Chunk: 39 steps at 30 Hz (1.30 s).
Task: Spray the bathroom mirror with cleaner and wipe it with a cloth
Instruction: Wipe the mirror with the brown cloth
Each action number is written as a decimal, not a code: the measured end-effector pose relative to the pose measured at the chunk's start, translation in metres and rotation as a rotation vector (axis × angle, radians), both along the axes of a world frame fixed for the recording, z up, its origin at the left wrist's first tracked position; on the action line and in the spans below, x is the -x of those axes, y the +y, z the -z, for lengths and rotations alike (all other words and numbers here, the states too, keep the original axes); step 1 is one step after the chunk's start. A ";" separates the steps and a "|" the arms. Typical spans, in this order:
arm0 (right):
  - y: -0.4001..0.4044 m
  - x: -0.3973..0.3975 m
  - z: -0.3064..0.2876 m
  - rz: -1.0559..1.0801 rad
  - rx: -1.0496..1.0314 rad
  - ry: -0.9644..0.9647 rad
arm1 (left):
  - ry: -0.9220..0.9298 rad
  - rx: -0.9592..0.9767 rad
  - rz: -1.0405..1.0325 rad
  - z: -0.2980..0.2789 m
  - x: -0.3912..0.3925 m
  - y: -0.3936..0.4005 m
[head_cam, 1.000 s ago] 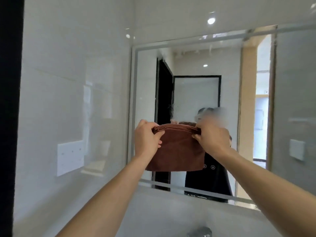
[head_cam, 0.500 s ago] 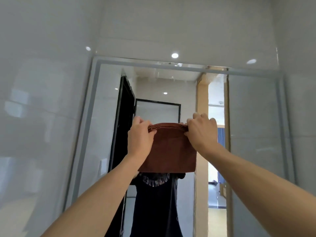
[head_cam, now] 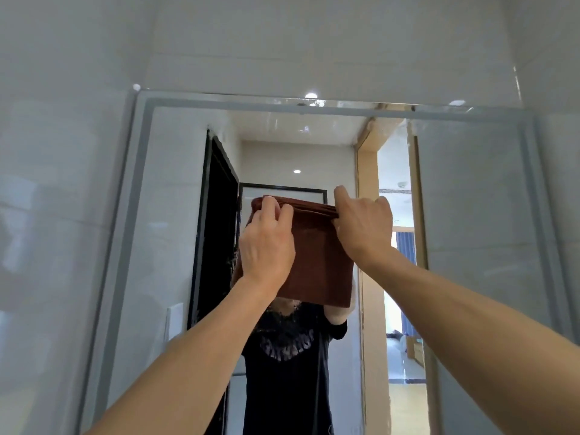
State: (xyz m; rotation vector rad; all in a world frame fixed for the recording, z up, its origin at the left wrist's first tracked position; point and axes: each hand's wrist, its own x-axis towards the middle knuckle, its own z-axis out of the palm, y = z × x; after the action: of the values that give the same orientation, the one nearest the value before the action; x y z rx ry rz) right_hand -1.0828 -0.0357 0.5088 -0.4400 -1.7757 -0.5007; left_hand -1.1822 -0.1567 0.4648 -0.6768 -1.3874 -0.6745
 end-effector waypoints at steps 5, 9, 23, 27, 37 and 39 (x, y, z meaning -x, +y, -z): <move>0.005 0.001 0.003 -0.030 0.011 -0.002 | -0.156 0.156 -0.160 0.029 -0.005 0.039; 0.008 -0.004 -0.003 -0.065 0.043 -0.001 | -0.193 0.130 -0.178 0.036 0.002 0.054; 0.017 -0.042 0.002 -0.283 -0.067 -0.140 | -0.142 0.183 -0.250 -0.026 0.019 0.045; 0.019 -0.060 -0.007 -0.285 -0.104 -0.149 | -0.175 0.096 -0.233 -0.073 0.012 0.057; 0.056 -0.096 -0.015 -0.289 -0.023 -0.036 | -0.085 0.186 -0.095 -0.145 -0.036 0.134; 0.061 -0.090 -0.023 -0.382 0.025 0.035 | -0.057 0.244 -0.021 -0.148 -0.039 0.134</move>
State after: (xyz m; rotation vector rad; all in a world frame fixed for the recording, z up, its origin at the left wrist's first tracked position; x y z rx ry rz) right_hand -0.9929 0.0256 0.5316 -0.1178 -1.7793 -0.2001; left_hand -1.1434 -0.0228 0.6128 -0.8388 -1.5426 -0.5152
